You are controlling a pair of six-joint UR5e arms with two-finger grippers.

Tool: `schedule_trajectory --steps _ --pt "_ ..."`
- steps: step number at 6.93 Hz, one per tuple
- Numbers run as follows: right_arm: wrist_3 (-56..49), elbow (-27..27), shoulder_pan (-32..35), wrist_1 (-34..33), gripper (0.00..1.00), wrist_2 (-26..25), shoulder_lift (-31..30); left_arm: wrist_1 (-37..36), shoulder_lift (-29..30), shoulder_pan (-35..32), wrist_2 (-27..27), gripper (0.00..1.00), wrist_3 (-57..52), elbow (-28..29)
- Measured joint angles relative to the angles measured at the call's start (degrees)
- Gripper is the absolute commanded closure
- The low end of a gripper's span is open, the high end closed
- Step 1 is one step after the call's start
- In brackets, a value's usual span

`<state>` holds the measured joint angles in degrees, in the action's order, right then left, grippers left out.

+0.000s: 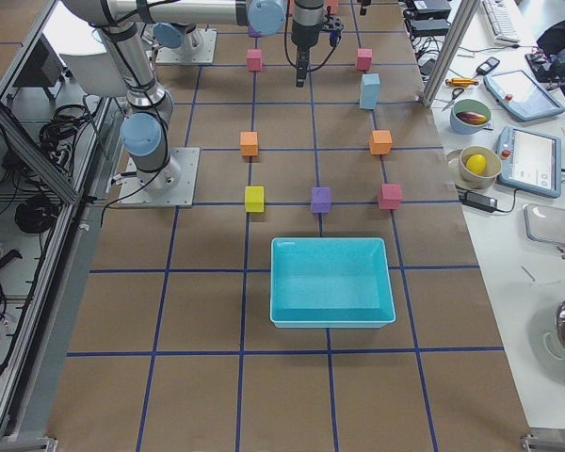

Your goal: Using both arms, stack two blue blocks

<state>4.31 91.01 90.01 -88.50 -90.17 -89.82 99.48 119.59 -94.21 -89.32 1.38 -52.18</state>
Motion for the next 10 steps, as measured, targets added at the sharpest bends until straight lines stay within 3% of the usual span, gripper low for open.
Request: schedule_trajectory --steps 1,3,4,7,10 --pt "0.0 0.03 0.0 0.01 0.0 0.0 0.0 4.41 -4.25 0.47 -0.36 0.09 -1.62 -1.19" --pt "0.0 0.04 0.0 0.02 0.0 -0.01 0.0 5.7 -12.27 0.6 0.14 0.08 -2.59 -8.23" --pt "0.0 0.05 -0.01 0.0 0.0 -0.01 0.0 2.98 -15.99 0.62 0.49 0.0 -2.91 -13.5" --pt "0.05 -0.05 0.02 0.0 0.0 0.03 0.0 -10.9 -24.59 1.02 0.3 0.0 -2.54 -30.12" --pt "0.29 -0.35 -0.04 0.0 0.0 0.09 0.0 -12.91 -28.29 5.06 -0.13 0.0 -2.5 -34.67"
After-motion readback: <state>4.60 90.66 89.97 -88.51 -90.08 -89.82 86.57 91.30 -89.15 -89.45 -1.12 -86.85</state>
